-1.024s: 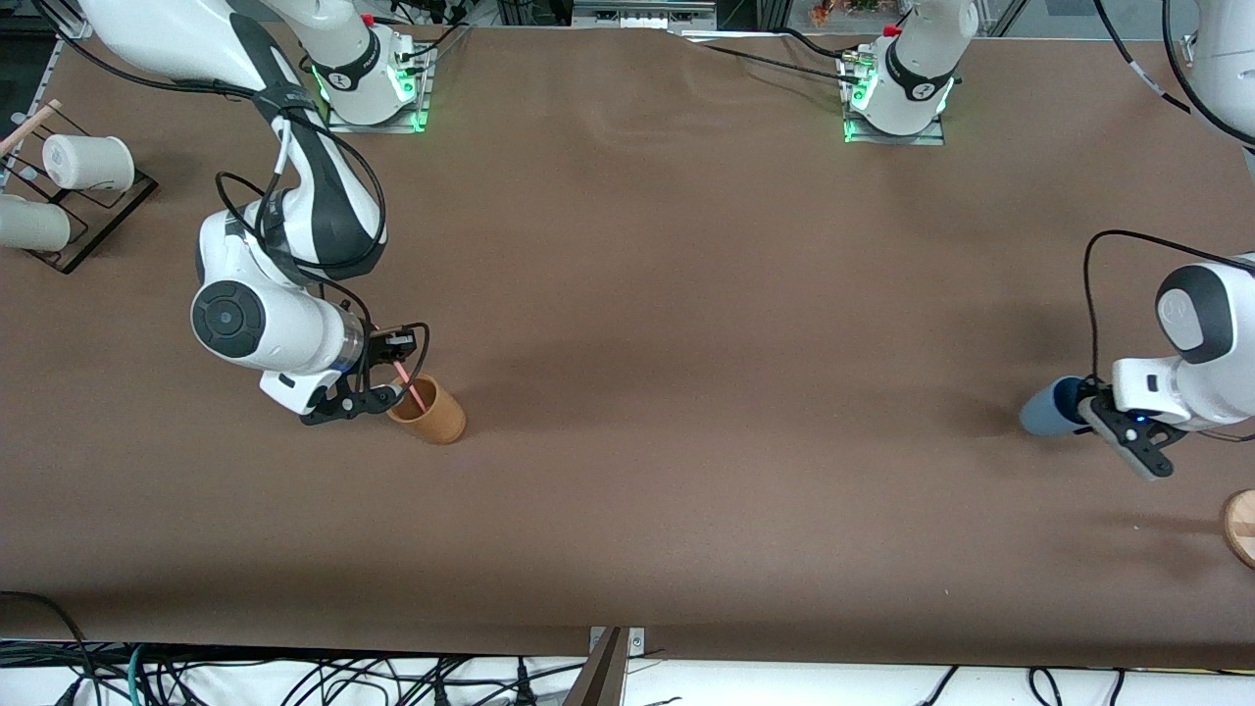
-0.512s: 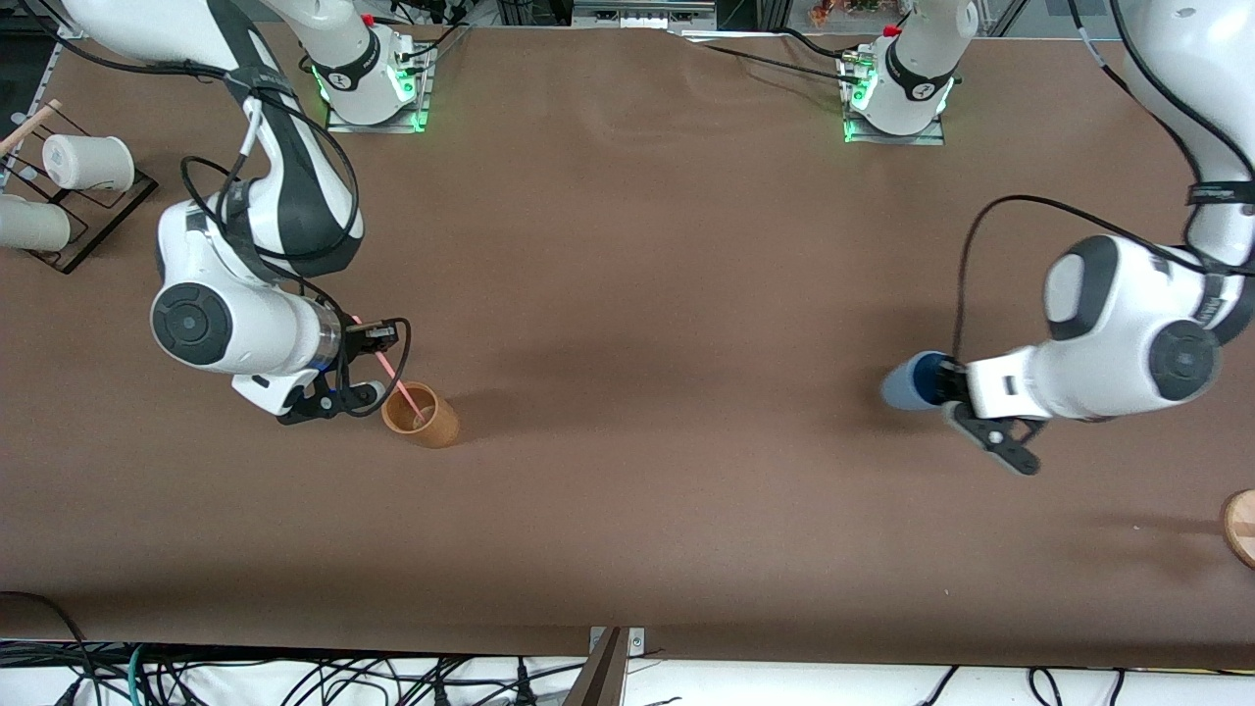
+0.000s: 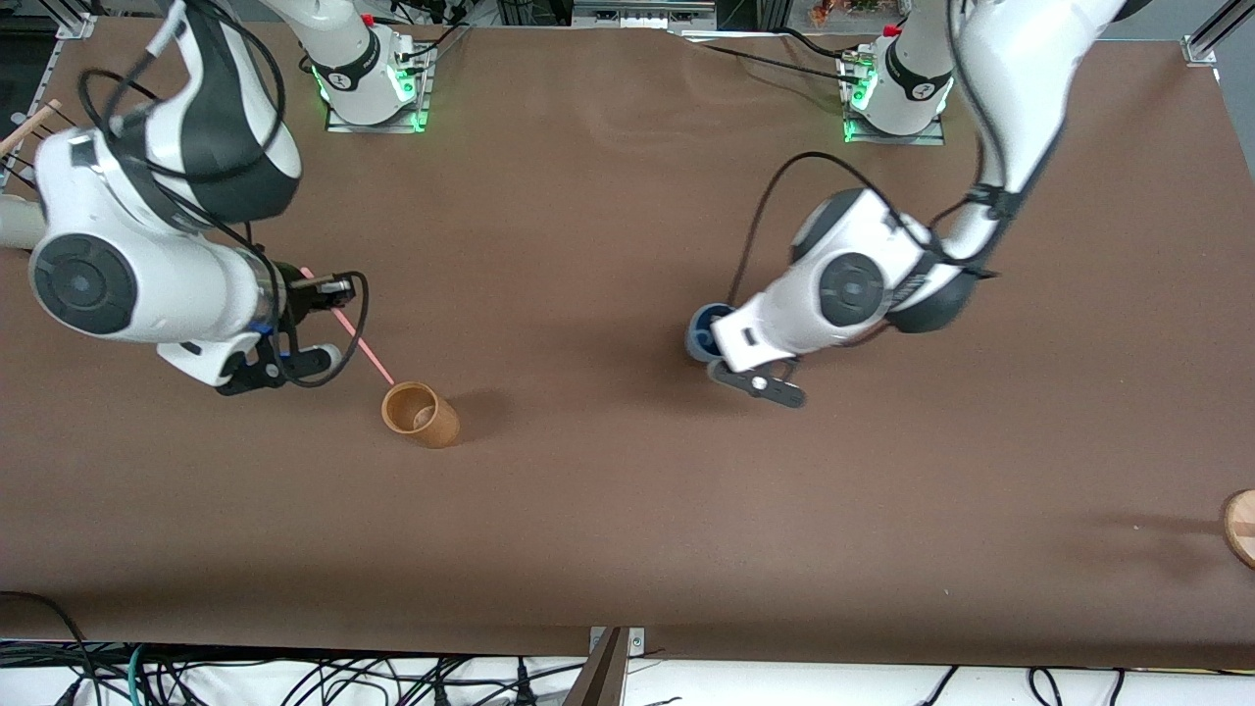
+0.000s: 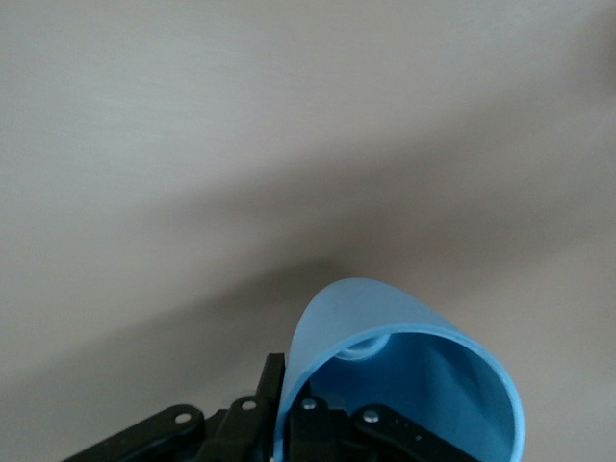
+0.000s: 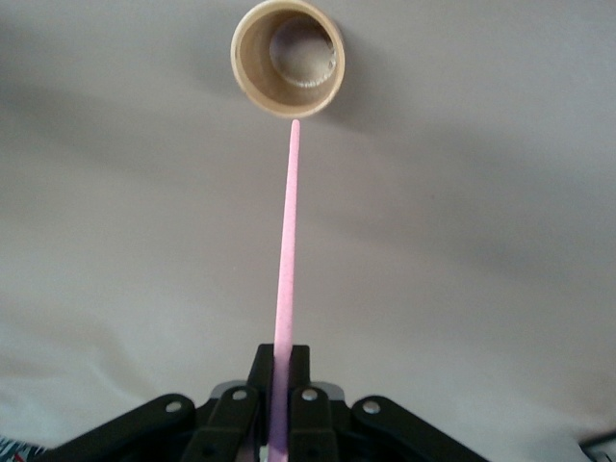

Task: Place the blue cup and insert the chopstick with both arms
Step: 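Lift the chopstick with the right gripper while the left gripper lifts the cup, then set the blue cup mid-table with the left gripper while the right gripper follows, then lower the chopstick into the cup with the right gripper while the left gripper withdraws, then open the right gripper and draw it back from the chopstick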

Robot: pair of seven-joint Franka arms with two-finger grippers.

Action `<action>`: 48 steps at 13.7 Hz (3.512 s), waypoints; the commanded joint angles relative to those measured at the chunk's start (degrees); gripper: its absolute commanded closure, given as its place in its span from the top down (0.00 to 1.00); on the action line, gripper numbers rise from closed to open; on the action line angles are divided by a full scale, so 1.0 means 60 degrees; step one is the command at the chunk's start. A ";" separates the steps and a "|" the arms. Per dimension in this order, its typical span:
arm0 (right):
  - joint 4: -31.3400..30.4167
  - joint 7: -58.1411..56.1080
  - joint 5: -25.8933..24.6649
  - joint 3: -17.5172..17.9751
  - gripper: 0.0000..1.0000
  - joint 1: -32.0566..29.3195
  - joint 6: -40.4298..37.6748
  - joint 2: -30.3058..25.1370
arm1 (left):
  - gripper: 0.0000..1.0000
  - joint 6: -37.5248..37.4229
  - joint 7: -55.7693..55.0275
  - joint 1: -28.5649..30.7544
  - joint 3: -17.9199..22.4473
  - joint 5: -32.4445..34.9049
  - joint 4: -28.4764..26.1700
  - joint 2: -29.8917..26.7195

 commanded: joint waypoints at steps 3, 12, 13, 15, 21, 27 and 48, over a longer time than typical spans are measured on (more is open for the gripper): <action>0.1167 0.0058 0.0049 0.0098 0.00 0.0162 -0.1039 0.0140 | 0.00 0.0818 -0.1271 -0.1646 0.1119 0.0046 0.0459 0.0690; 0.1578 0.3261 0.0151 0.0142 0.00 0.1962 0.0175 0.1238 | 1.00 -0.0406 -0.1491 -0.1754 0.1517 -0.0101 0.0796 -0.0521; 0.1636 0.3818 0.0152 0.0142 0.00 0.2270 0.0351 0.1384 | 1.00 -0.0774 -0.1447 -0.1520 0.1517 -0.0101 0.0796 -0.0903; 0.2146 0.4756 0.0181 0.0142 0.00 0.2885 0.0514 0.1750 | 1.00 -0.1536 -0.1389 -0.0848 0.1517 -0.0086 0.0796 -0.1606; 0.2734 0.7364 0.1616 0.0142 0.00 0.4072 0.1552 0.2395 | 1.00 -0.3014 -0.1315 0.1130 0.1503 0.0044 0.0811 -0.3379; 0.2911 0.8759 0.1982 0.0112 0.00 0.5172 0.2871 0.2777 | 1.00 -0.4484 0.0673 0.2040 0.1561 -0.0057 0.1675 -0.3411; 0.2559 0.8513 0.1984 -0.0590 1.00 0.4370 0.3019 0.2605 | 1.00 -0.3605 0.3050 0.0841 0.4140 -0.0174 0.0166 -0.5154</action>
